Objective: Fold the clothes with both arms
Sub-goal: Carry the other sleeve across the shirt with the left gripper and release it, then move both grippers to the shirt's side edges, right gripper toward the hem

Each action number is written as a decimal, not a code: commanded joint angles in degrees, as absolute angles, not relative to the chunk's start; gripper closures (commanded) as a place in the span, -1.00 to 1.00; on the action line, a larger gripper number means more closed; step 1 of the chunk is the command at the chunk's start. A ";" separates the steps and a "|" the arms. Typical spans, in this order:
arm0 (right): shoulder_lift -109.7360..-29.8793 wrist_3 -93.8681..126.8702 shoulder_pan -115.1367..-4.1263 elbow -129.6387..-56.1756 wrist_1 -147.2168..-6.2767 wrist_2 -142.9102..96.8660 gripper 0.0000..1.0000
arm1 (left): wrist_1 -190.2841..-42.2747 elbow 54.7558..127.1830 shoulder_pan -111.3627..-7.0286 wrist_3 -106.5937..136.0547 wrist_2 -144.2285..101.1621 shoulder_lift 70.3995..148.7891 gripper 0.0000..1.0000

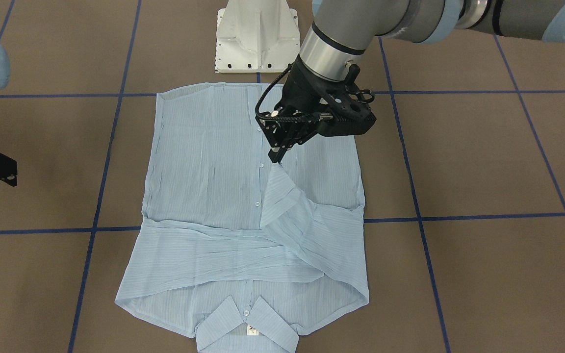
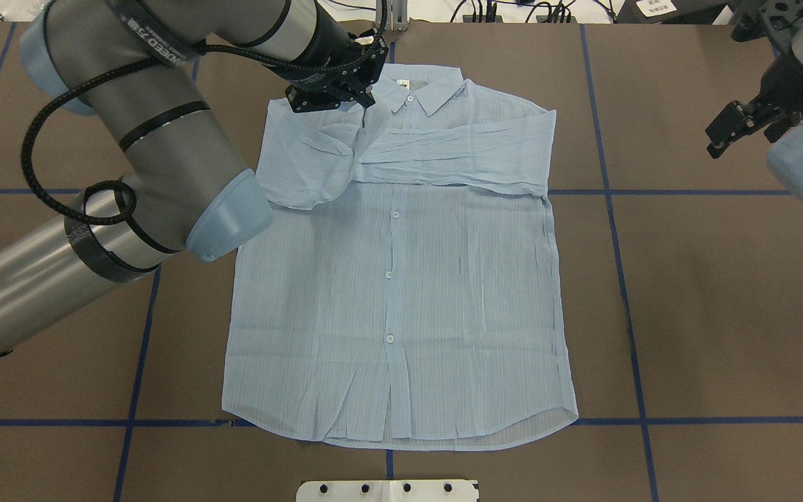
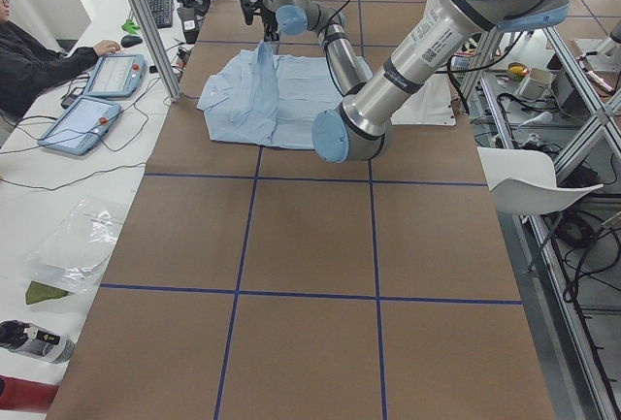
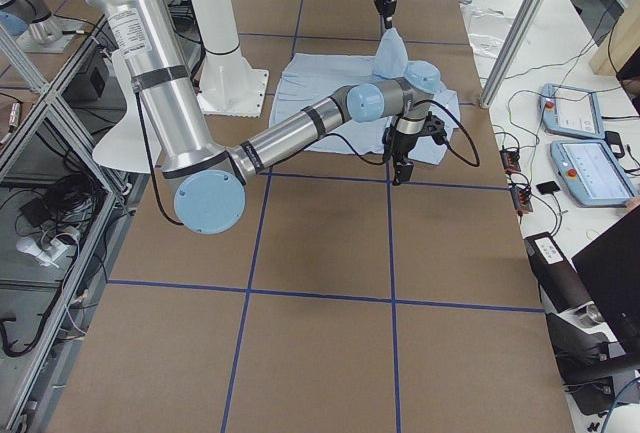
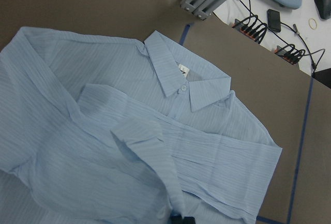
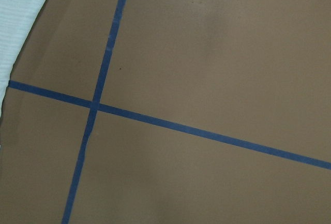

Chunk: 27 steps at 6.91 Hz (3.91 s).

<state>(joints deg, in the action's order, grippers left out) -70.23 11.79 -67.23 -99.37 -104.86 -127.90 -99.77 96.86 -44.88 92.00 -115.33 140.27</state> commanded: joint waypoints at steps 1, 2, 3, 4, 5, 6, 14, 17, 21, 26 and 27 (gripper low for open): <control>-70.31 11.78 -67.15 -99.23 -104.85 -127.79 -1.00 | -99.93 96.77 -44.12 93.08 -115.75 140.80 1.00; -70.31 11.78 -67.15 -99.14 -104.85 -127.79 -1.00 | -100.45 96.07 -43.60 93.51 -115.58 141.06 1.00; -70.23 11.95 -67.15 -98.97 -104.85 -127.71 -1.00 | -100.81 95.28 -41.59 93.69 -114.88 141.41 1.00; -70.05 12.21 -67.06 -98.70 -104.85 -127.71 -1.00 | -104.99 91.27 -39.48 95.61 -112.61 142.29 1.00; -70.05 12.22 -66.97 -98.61 -104.85 -127.71 -1.00 | -111.29 85.05 -36.77 99.19 -109.46 144.12 1.00; -69.96 12.39 -66.97 -98.44 -104.85 -127.79 -1.00 | -114.23 79.68 -34.48 101.66 -107.86 146.66 1.00; -70.31 12.92 -66.36 -97.65 -101.27 -132.70 -1.00 | -127.80 74.51 -20.92 97.03 -94.39 144.16 -1.00; -70.75 25.78 -61.90 -98.61 -91.89 -132.45 -1.00 | -112.75 96.33 -22.49 88.89 -95.18 133.01 -1.00; -72.85 56.27 -44.17 -106.92 -81.30 -122.80 -1.00 | -104.33 110.72 -29.79 79.82 -101.34 120.97 -1.00; -82.09 70.57 -21.64 -114.53 -81.30 -108.30 -1.00 | -102.92 114.61 -29.62 79.63 -101.34 118.12 -1.00; -82.00 70.66 -21.45 -113.30 -81.30 -108.54 -0.99 | -102.92 114.52 -29.71 79.63 -101.34 118.04 -1.00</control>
<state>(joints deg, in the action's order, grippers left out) -81.87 69.98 -22.74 -114.42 -81.30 -109.15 -102.92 114.51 -29.70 79.62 -101.34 118.11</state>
